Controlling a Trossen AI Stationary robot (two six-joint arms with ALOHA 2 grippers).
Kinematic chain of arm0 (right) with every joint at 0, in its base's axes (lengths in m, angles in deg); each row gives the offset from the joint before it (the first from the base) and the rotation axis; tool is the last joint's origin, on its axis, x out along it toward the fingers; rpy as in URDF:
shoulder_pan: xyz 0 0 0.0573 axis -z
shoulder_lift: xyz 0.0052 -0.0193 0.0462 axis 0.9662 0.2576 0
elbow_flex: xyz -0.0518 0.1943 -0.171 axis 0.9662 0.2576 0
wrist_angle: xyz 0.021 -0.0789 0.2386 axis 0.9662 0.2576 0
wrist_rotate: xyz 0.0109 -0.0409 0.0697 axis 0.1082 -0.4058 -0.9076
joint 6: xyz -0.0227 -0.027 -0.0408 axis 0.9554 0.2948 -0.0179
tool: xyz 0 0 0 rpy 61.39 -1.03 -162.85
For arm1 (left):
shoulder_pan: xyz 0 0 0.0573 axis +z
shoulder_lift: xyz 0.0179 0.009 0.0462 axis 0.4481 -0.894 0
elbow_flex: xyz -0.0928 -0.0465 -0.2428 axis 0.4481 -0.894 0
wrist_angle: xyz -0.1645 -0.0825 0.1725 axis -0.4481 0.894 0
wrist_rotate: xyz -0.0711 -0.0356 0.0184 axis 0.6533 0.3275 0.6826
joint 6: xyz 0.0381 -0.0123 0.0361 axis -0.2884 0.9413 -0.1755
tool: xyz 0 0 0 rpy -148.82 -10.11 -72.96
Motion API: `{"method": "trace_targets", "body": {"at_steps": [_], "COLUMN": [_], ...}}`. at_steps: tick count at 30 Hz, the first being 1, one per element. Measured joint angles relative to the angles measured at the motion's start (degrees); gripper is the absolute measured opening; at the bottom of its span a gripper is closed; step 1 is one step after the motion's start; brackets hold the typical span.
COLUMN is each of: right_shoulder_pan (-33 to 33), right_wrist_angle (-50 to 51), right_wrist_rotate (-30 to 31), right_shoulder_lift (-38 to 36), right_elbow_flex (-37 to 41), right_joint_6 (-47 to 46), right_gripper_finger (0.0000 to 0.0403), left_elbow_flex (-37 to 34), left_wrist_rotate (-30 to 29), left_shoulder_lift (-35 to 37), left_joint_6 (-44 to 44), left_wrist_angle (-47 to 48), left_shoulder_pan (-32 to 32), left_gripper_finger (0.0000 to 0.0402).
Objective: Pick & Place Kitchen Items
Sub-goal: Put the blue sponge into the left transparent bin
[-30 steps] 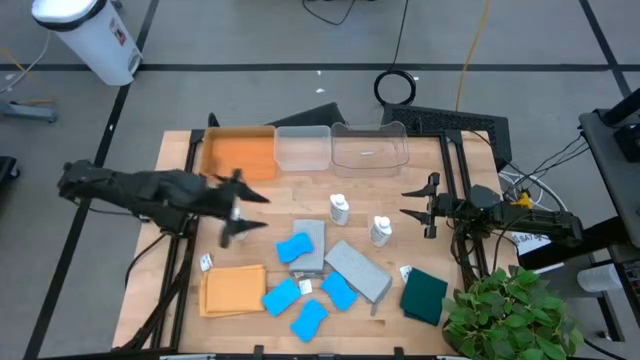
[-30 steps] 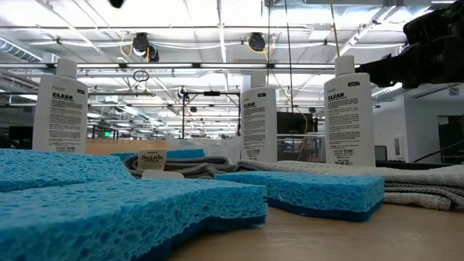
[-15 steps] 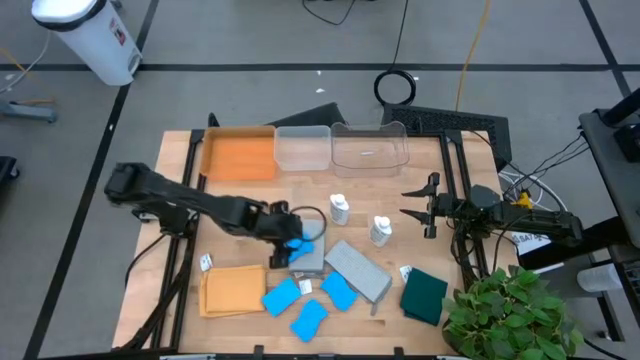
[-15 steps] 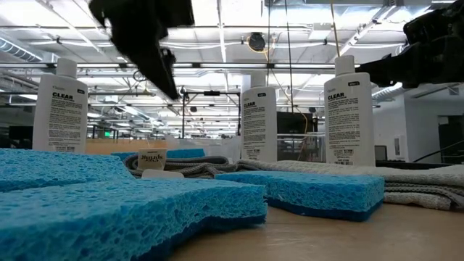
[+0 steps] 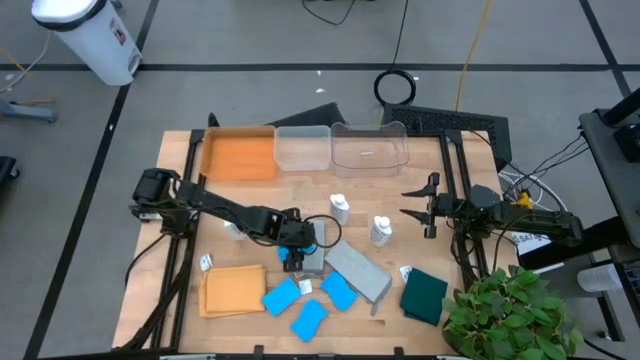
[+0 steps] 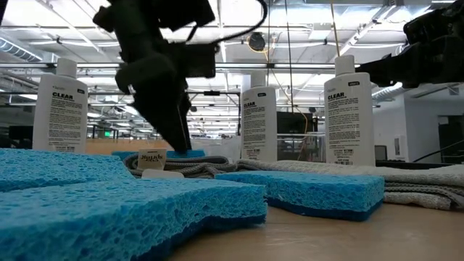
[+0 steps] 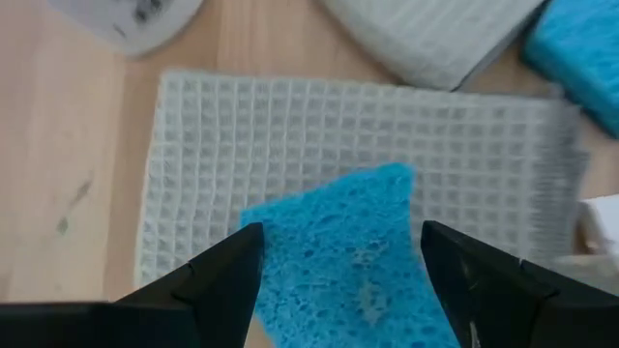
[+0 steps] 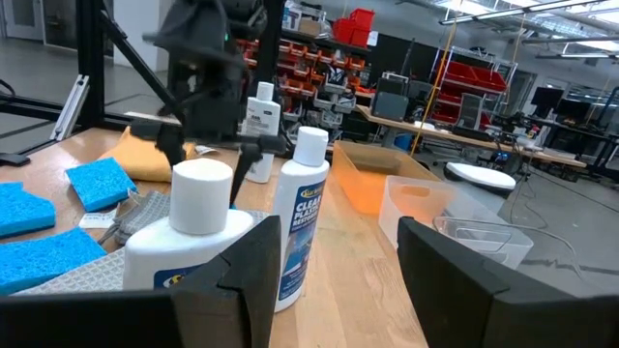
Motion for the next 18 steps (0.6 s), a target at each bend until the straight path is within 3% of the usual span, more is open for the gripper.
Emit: {"method": "trace_targets", "body": {"at_steps": [11,14,18], "right_shoulder_pan": [0.01,0.02,0.02], "right_wrist_angle": [0.01,0.02,0.01], "right_wrist_rotate": [0.00,0.00,0.00], "right_shoulder_lift": [0.00,0.00,0.00], "right_elbow_flex": [0.00,0.01,0.00], "right_joint_6": [-0.01,0.00,-0.01], "right_gripper_finger": [0.0181,0.0181,0.0181], "left_elbow_flex": [0.10,-0.02,-0.04], "left_wrist_rotate": [-0.22,0.08,0.20], "left_shoulder_lift": [-3.20,-1.64,1.34], "left_joint_6": [0.42,1.16,1.46], "left_wrist_angle": [-0.37,0.28,1.18], "left_shoulder_pan": [0.04,0.09,0.08], "left_gripper_finger": [0.0268,0.0224,0.0132]}}
